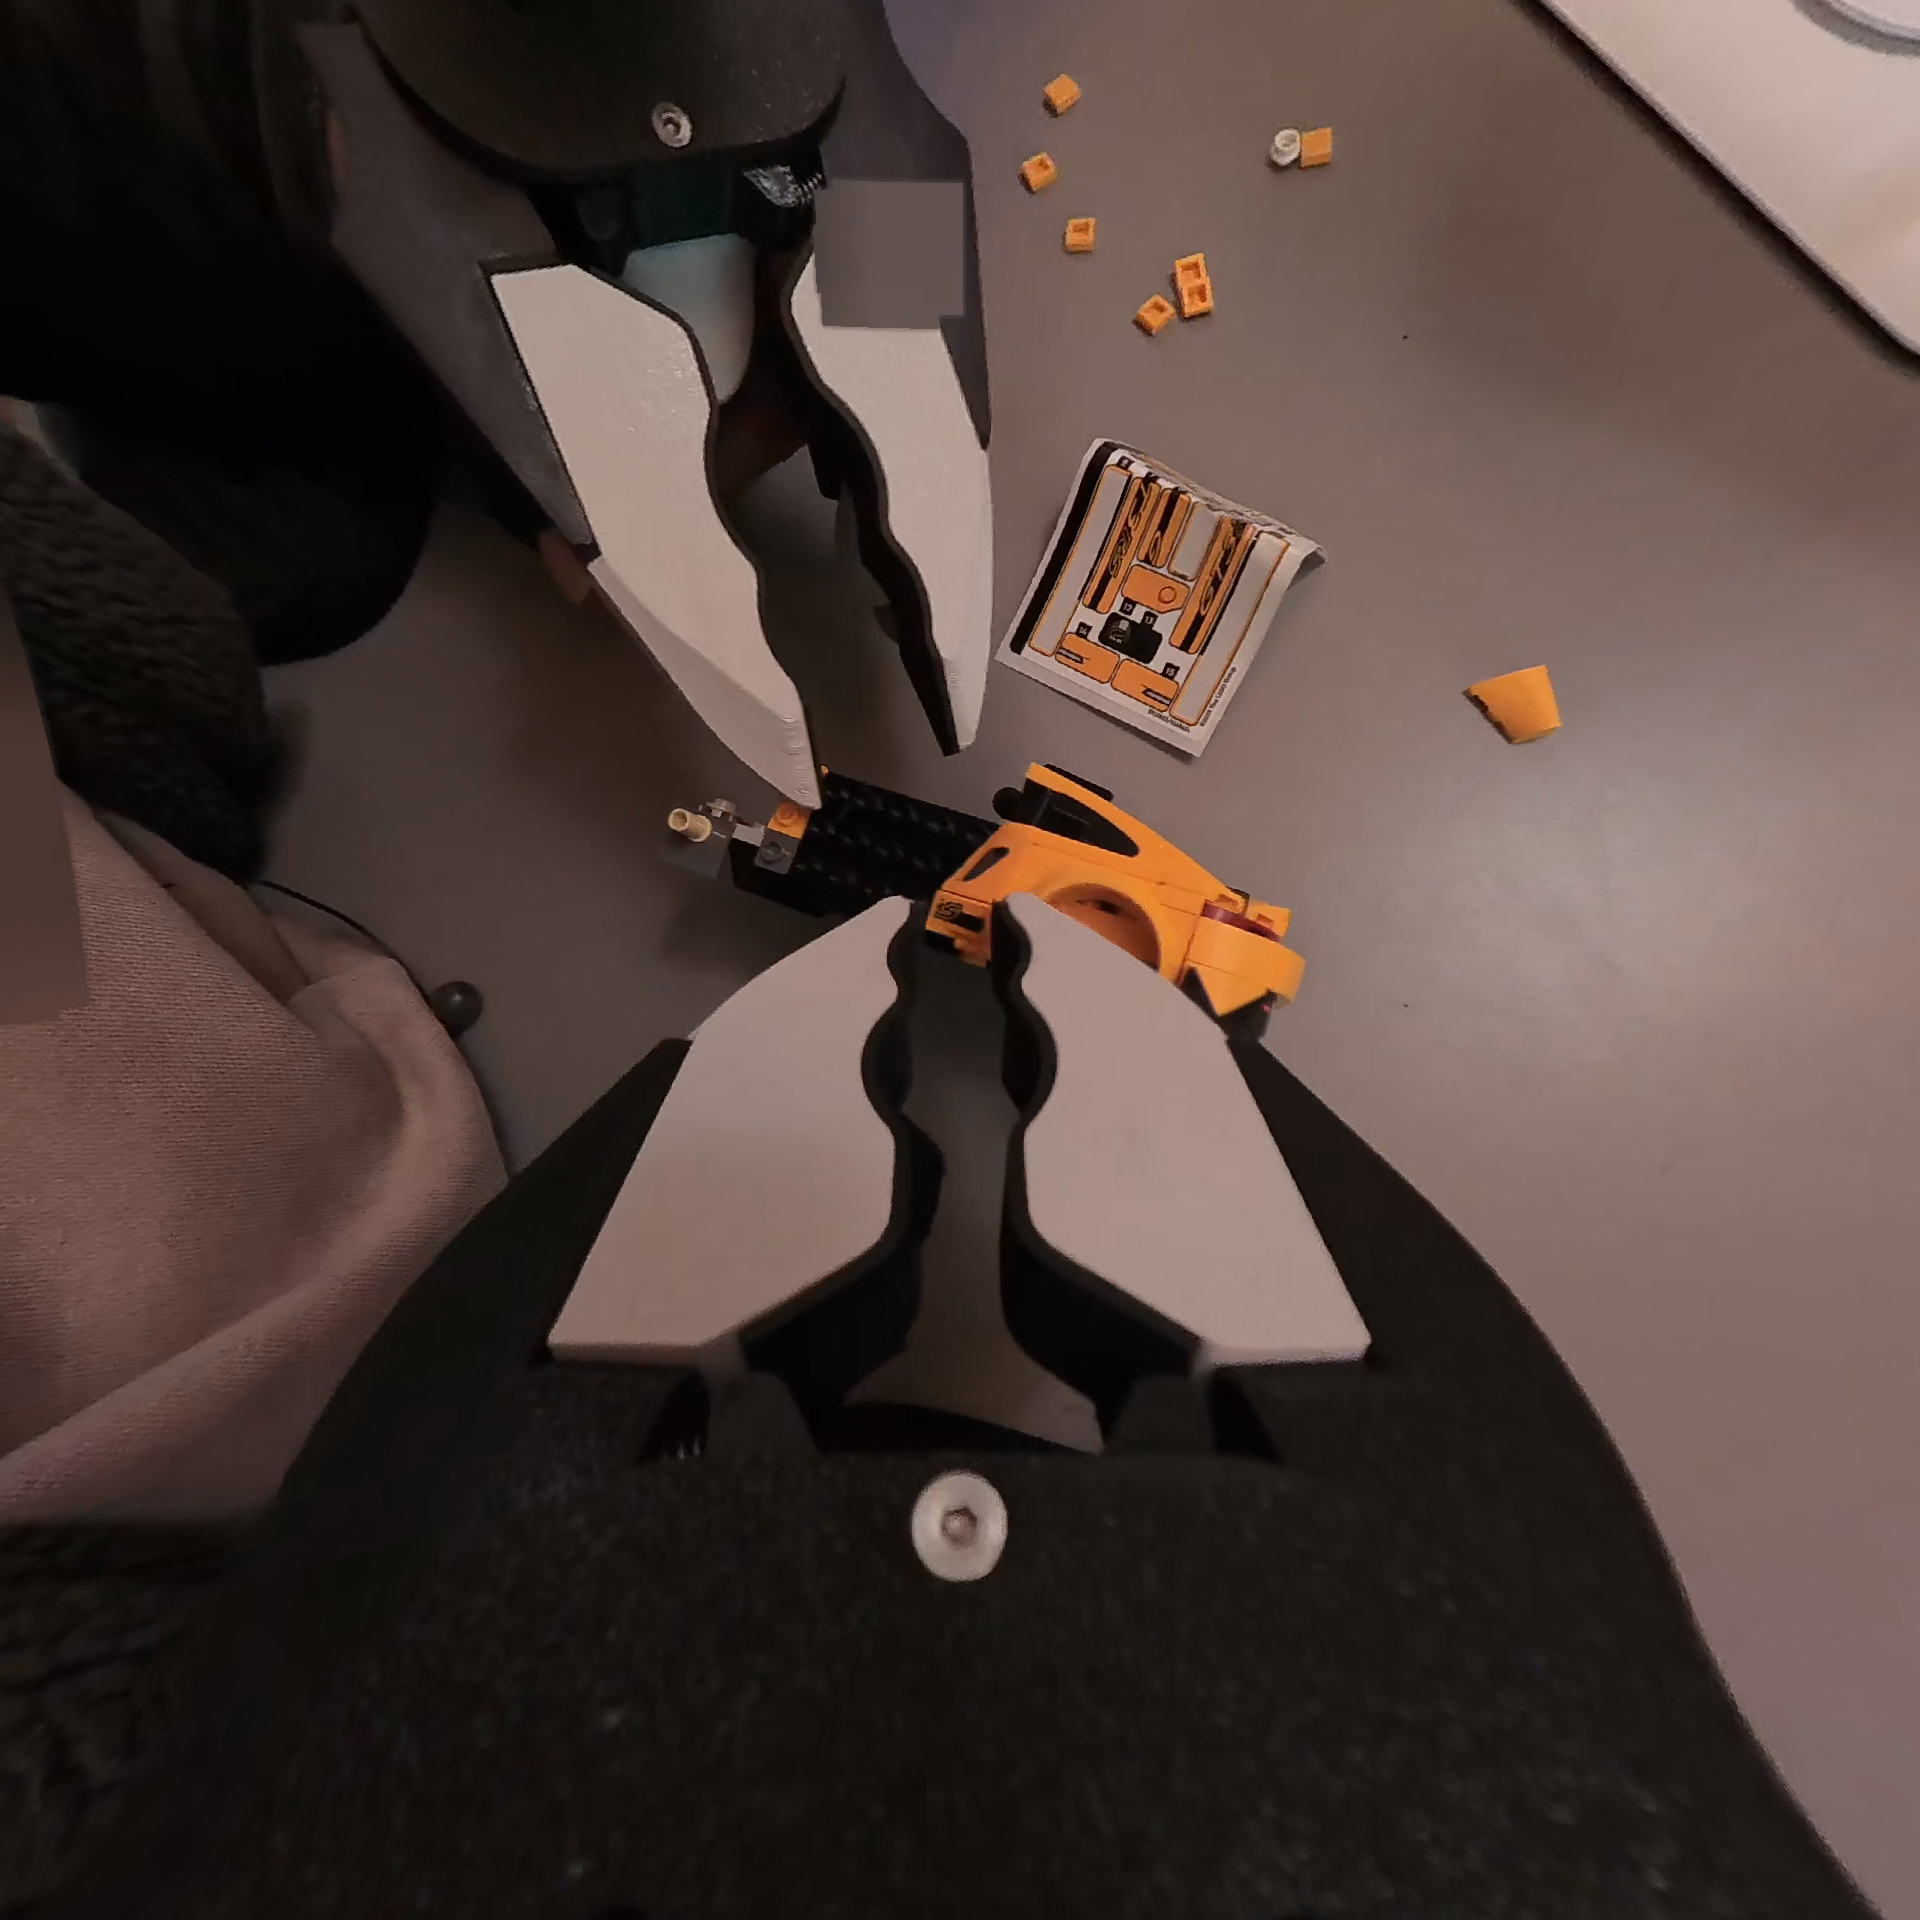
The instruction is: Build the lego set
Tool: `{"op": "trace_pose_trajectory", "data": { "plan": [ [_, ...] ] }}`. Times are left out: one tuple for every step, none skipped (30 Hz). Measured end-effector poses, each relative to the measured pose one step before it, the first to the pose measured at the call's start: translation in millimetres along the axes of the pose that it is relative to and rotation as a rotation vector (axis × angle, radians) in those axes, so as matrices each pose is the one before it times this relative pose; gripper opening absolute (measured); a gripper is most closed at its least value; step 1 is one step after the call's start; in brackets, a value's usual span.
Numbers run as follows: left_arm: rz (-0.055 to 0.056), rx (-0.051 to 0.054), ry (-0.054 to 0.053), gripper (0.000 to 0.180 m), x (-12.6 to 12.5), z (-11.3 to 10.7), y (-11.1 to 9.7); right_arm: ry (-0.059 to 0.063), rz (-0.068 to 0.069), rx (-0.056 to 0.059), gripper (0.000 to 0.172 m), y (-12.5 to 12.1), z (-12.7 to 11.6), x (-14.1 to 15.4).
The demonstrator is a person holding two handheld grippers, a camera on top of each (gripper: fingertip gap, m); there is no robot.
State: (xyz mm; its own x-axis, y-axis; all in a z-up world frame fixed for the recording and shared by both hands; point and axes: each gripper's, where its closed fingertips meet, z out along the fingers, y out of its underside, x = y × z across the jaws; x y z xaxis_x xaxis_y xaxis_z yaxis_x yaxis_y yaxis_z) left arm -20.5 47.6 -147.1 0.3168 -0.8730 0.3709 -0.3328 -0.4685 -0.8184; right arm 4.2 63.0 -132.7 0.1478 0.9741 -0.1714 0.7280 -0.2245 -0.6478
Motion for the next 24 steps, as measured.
{"op": "trace_pose_trajectory", "data": {
  "plan": [
    [-0.0001,-0.0003,-0.0002,0.028,-0.11,-0.01,-0.01,0.0038,-0.0101,-0.0043,0.012,0.46,0.78,-0.82],
    [0.0003,-0.0001,-0.0003,0.028,0.03,-0.02,0.06,0.0074,-0.0118,-0.0017,0.012,-0.05,0.66,-0.17],
    [0.0003,-0.0002,-0.0004,0.028,-0.01,0.03,-0.09,0.0064,-0.0074,-0.0018,0.012,-0.17,0.20,0.06],
    [0.0008,-0.0002,-0.0007,0.028,0.09,0.00,0.01,0.0043,-0.0033,-0.0005,0.012,-0.44,0.22,0.29],
    [0.0006,-0.0001,-0.0004,0.028,-0.09,-0.01,0.01,0.0010,-0.0007,-0.0012,0.012,-0.12,0.18,0.03],
    [-0.0002,-0.0001,0.0000,0.028,0.04,0.08,-0.02,-0.0004,0.0003,-0.0022,0.012,0.19,0.19,-0.09],
    [-0.0002,0.0000,0.0002,0.028,0.00,0.04,0.09,0.0012,0.0011,-0.0008,0.011,-0.05,0.08,0.05],
    [-0.0003,-0.0001,0.0001,0.028,0.03,-0.01,0.01,0.0008,-0.0001,-0.0004,0.011,-0.02,-0.10,0.10],
    [0.0001,-0.0002,0.0000,0.028,-0.01,-0.01,0.02,0.0026,0.0003,-0.0007,0.010,0.15,-0.12,0.43],
    [0.0003,0.0000,0.0001,0.028,0.03,0.09,-0.03,0.0038,0.0007,-0.0003,0.010,-0.08,0.04,0.63],
    [-0.0003,-0.0001,0.0001,0.028,-0.06,0.01,-0.03,0.0023,-0.0012,-0.0013,0.009,0.19,0.05,0.18],
    [-0.0004,0.0000,0.0002,0.028,-0.07,0.06,0.03,0.0043,-0.0004,-0.0020,0.008,0.26,0.14,0.48],
    [-0.0004,0.0000,0.0002,0.028,0.05,0.00,0.00,0.0044,0.0006,-0.0007,0.007,0.00,0.16,0.50],
    [-0.0002,-0.0001,0.0000,0.028,-0.04,0.09,-0.06,0.0034,0.0001,-0.0013,0.005,0.15,0.19,0.44],
    [0.0000,0.0000,0.0000,0.028,0.00,0.00,0.00,0.0042,-0.0007,-0.0014,0.004,0.12,0.10,0.49],
    [-0.0001,0.0000,0.0000,0.028,0.01,0.00,-0.01,0.0065,-0.0015,-0.0009,0.003,0.14,0.07,0.75],
    [0.0000,0.0000,0.0000,0.028,-0.01,0.00,0.00,0.0063,-0.0023,-0.0006,0.001,0.13,-0.05,0.69],
    [-0.0002,0.0001,-0.0001,0.028,-0.09,0.02,-0.06,0.0051,-0.0027,0.0001,0.000,0.26,-0.06,0.60],
    [0.0000,0.0000,-0.0004,0.028,-0.02,0.09,-0.03,0.0012,-0.0013,0.0018,0.000,0.04,-0.07,0.00],
    [0.0005,0.0001,-0.0009,0.028,0.00,0.04,-0.08,0.0008,-0.0017,0.0020,0.000,0.09,0.01,-0.01],
    [0.0005,0.0005,-0.0017,0.028,-0.09,0.07,-0.14,0.0012,-0.0020,0.0023,0.000,-0.02,-0.04,0.05],
    [0.0008,0.0009,-0.0019,0.028,0.02,0.20,-0.04,0.0005,-0.0017,0.0013,0.000,0.18,-0.04,-0.05],
    [0.0011,0.0007,-0.0025,0.028,0.11,0.17,-0.17,-0.0012,-0.0003,0.0019,0.000,0.08,-0.27,-0.17],
    [0.0016,0.0007,-0.0042,0.028,-0.02,0.24,-0.15,-0.0056,0.0020,0.0056,0.000,-0.45,-0.37,-0.89]
  ]
}}
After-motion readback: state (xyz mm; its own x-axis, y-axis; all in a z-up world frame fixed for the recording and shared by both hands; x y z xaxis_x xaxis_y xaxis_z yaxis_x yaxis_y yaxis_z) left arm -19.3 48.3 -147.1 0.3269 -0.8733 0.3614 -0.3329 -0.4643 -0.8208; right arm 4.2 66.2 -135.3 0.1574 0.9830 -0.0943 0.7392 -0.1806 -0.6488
